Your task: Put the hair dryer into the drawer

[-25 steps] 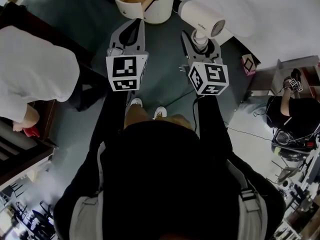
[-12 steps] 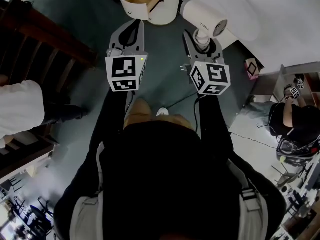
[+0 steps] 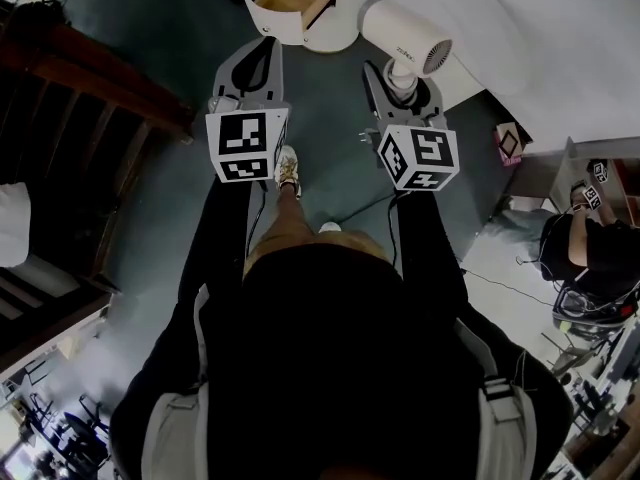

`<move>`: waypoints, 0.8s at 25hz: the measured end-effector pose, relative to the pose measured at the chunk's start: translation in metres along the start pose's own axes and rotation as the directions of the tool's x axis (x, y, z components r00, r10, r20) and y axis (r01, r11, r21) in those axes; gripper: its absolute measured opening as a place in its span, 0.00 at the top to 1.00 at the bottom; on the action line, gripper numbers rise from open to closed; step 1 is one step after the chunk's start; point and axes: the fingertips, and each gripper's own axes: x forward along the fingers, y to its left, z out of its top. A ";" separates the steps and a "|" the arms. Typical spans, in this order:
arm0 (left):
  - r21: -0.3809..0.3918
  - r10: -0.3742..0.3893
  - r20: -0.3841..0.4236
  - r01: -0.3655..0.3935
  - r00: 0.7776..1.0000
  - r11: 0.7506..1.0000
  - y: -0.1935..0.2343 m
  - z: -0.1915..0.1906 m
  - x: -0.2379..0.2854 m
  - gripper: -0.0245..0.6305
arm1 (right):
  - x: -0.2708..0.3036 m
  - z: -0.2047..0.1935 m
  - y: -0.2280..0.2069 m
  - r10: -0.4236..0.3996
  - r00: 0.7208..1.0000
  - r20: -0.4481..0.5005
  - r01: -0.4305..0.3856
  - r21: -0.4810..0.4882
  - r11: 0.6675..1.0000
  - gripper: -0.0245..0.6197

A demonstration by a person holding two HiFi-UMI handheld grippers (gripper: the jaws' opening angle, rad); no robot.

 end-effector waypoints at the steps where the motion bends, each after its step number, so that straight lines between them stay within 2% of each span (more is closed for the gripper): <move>1: -0.002 0.001 -0.001 -0.001 1.000 1.000 0.005 -0.002 0.008 0.94 | 0.009 -0.001 -0.001 -0.001 1.000 -0.004 0.001 -0.002 1.000 0.58; 8: -0.001 -0.011 -0.019 0.011 1.000 1.000 0.048 -0.014 0.075 0.93 | 0.089 0.000 -0.022 -0.036 0.999 -0.015 0.037 0.006 0.999 0.58; 20: -0.004 -0.060 0.002 0.060 0.998 0.998 0.152 -0.023 0.176 0.93 | 0.227 0.010 -0.006 -0.067 0.997 -0.027 0.067 -0.013 0.998 0.58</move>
